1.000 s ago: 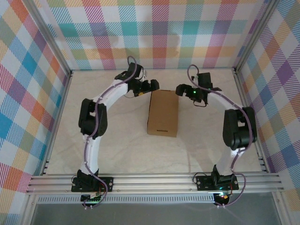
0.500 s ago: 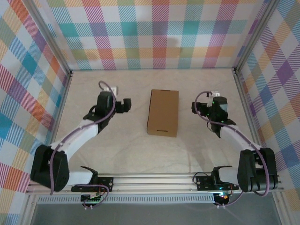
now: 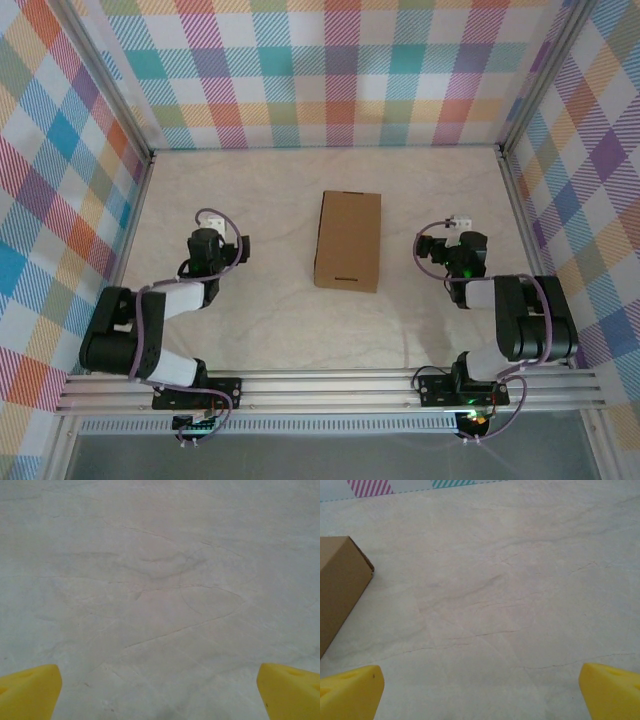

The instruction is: Fold the paper box

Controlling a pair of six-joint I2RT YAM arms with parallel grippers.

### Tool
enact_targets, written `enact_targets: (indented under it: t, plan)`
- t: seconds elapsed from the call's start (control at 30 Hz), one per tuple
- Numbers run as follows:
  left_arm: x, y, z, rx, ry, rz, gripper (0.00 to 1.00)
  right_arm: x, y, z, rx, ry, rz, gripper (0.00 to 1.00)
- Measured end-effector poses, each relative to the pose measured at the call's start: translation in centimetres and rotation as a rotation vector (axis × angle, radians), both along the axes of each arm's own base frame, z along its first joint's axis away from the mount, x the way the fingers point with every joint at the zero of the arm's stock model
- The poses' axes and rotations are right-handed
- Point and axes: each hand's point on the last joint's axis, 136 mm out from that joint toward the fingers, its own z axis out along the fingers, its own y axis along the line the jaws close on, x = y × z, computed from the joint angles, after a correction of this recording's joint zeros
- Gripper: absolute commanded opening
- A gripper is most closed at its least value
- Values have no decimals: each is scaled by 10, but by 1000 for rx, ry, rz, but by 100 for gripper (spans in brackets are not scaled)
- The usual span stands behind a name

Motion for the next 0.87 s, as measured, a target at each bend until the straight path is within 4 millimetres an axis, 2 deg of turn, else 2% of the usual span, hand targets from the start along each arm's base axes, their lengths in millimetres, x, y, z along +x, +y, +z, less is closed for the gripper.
enact_targets:
  t: [0.1,0.17,0.37,0.87]
  plan:
    - [4,9,-18,-20,11,14,100,1,0,1,12,-7,12,100]
    - [1,10,-23,-25,19,14,100,2,1,3,16,-12,21,100]
    - [7,7,-12,-38,-31,-4,100,4,3,5,21,-17,34,100]
    - [9,6,-9,-41,-47,-6,100,4,4,5,21,-17,35,100]
